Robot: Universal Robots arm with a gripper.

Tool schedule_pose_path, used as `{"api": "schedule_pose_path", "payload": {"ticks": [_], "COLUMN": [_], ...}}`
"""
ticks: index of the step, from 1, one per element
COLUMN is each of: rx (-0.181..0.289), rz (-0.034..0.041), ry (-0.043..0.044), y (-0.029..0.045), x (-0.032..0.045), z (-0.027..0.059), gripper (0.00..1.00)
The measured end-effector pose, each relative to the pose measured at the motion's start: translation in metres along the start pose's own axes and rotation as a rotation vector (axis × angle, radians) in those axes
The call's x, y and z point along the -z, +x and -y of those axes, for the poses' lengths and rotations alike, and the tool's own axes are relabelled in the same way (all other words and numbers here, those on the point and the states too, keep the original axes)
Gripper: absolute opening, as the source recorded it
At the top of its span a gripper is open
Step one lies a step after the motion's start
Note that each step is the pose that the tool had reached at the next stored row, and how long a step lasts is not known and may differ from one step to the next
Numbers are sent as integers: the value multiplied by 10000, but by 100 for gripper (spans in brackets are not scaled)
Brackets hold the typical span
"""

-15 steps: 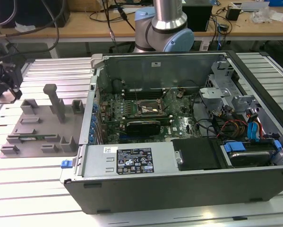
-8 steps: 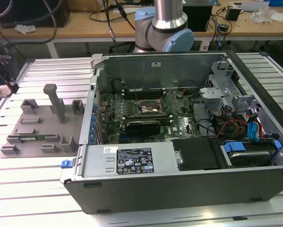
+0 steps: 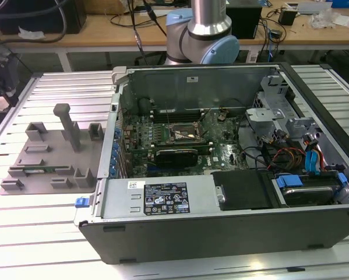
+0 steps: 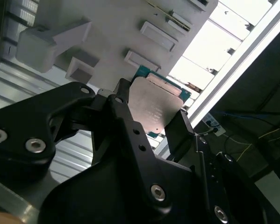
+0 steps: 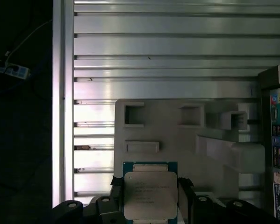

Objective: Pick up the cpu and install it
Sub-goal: 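Pick up the cpu and move it towards the insertion slot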

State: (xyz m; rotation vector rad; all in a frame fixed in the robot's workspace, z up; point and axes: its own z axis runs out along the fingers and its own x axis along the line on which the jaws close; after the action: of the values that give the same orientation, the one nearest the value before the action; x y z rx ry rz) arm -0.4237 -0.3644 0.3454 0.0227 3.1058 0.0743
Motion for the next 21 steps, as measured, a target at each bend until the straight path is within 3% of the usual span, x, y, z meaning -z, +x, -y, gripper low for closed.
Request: {"api": "schedule_pose_path", "payload": {"ticks": [9,14,18,21], "rx": [0,0,-1,-8], "rz": [9,20,25,25], "ry": [4,13,18,18], "y": [-10,-18,-22,-24], "x": [259,518,619,620], "z": [-24,-48,-56,-57], "gripper": [55,55,55,55]}}
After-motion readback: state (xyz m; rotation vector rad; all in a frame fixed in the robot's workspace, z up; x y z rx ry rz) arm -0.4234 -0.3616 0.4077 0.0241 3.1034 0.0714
